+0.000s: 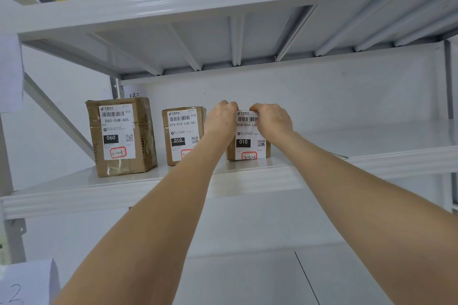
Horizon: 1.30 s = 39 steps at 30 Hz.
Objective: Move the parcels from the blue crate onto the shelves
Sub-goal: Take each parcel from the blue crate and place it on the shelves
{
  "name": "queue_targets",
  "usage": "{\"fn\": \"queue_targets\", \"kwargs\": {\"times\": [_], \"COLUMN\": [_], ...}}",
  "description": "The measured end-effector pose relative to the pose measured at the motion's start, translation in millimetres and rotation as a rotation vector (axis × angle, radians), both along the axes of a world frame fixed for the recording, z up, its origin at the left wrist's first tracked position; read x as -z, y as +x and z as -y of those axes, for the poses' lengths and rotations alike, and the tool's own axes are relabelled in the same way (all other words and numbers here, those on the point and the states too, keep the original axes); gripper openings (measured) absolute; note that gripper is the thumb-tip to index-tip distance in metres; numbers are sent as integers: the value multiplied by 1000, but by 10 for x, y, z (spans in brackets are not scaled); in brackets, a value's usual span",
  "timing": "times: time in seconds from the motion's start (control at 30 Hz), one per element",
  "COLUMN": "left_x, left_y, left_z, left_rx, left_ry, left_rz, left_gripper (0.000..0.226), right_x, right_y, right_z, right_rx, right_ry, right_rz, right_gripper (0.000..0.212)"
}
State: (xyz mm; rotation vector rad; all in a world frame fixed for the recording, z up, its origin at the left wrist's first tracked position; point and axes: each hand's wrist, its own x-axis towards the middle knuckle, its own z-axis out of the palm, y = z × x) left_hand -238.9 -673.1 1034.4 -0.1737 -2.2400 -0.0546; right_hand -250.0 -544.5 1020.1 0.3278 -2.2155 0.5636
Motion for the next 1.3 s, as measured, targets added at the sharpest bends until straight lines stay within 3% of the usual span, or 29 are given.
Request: {"fn": "queue_targets", "kwargs": {"times": [0.53,0.7,0.9,1.3], "left_x": [-2,37,153,708], "left_y": [-104,38,273,706], "left_z": [38,60,-30,-1206], "left_rx": [21,22,23,387], "left_ry": [0,-33,-32,-67], "left_rz": [61,82,-13,-13], "left_gripper": [31,49,53,51], "right_x": [27,27,176,816], "right_y": [-148,-18,287,1045], "right_z": [74,71,-72,-1015], "right_rx": [33,44,151,447], "right_ry": [35,73,57,-46], "right_rz": [32,76,20,-10], "right_gripper": [47,65,62,56]}}
